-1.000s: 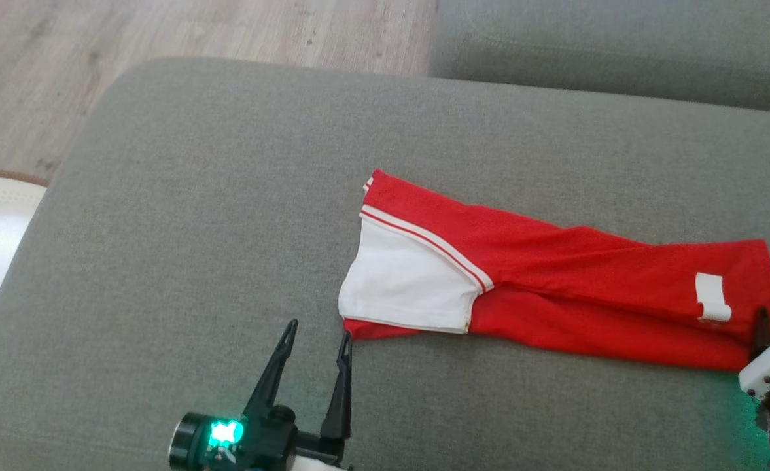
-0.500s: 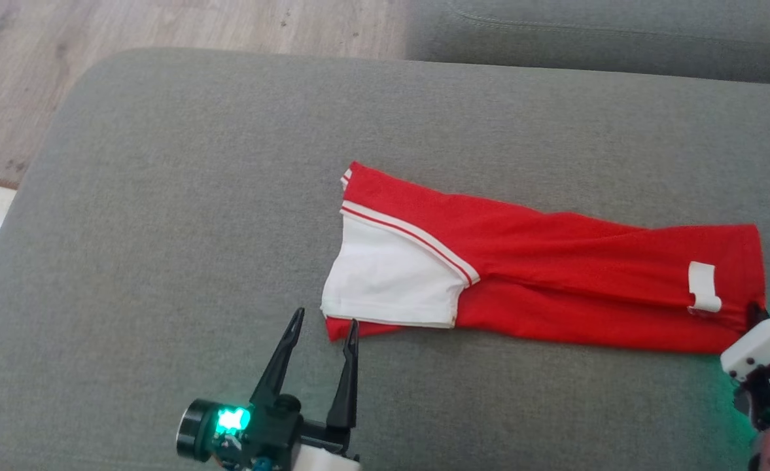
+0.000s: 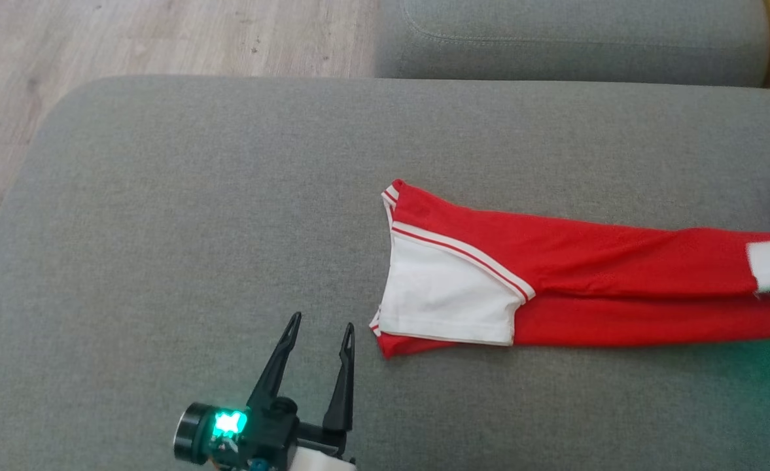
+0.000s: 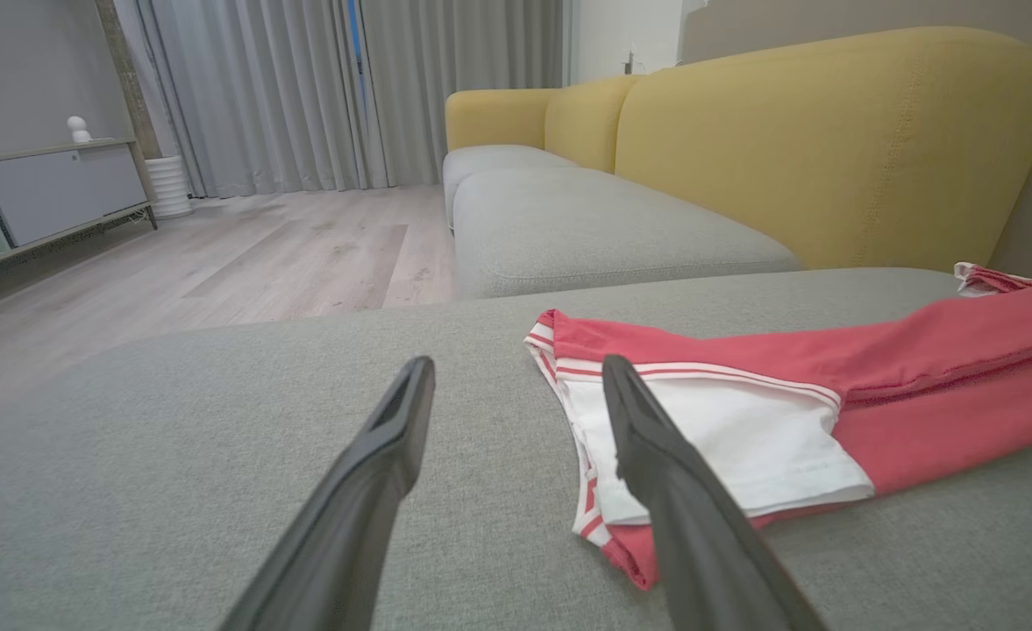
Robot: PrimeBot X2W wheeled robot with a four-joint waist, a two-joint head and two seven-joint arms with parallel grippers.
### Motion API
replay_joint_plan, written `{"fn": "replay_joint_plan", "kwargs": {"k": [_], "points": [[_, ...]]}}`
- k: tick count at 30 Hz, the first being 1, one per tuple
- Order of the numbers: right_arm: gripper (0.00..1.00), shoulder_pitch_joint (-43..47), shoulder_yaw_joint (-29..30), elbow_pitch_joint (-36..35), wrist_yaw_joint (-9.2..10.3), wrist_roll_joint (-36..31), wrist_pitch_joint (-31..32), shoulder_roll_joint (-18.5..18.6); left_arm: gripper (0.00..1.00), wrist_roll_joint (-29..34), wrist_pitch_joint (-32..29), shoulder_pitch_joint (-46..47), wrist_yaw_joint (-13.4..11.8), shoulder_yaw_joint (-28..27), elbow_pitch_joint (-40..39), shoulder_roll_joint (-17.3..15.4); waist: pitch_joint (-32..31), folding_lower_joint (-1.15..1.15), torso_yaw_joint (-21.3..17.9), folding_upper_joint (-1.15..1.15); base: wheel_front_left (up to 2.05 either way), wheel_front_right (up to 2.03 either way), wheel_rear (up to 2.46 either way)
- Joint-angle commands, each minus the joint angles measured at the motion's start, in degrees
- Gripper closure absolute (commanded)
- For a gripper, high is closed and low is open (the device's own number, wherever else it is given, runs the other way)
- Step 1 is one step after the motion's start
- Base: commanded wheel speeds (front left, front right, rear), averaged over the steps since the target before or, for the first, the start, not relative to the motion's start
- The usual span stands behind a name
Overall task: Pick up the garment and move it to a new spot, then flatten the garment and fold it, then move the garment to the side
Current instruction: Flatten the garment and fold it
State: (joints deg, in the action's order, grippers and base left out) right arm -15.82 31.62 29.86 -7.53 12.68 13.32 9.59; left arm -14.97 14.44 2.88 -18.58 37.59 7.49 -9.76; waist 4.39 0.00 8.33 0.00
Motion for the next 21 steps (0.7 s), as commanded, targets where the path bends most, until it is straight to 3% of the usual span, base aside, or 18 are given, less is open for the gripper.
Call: {"fn": "replay_joint_plan", "kwargs": {"k": [1,12,21], "points": [[1.00,-2.73,-2.68,-4.13,0.04,1.28,0.55,0.25,0.00,0.62,0.56,0.94,0.46,-2.26,-1.09,0.53,-0.36,0.00,0.23,0.00,0.00,0.00,0.00],[1.00,-1.71,-16.66,-21.86,0.04,11.20,6.60,-6.43,0.00,1.60,0.56,0.62,2.16,-3.31,0.13,1.48,-1.44,0.00,3.73,0.00,0.00,0.00,0.00],[1.00,-0.34,-30.12,-21.67,0.04,20.41,4.72,-6.69,0.00,2.51,0.56,1.42,3.90,-2.97,1.52,2.13,-1.42,0.00,8.20,0.00,0.00,0.00,0.00]]}}
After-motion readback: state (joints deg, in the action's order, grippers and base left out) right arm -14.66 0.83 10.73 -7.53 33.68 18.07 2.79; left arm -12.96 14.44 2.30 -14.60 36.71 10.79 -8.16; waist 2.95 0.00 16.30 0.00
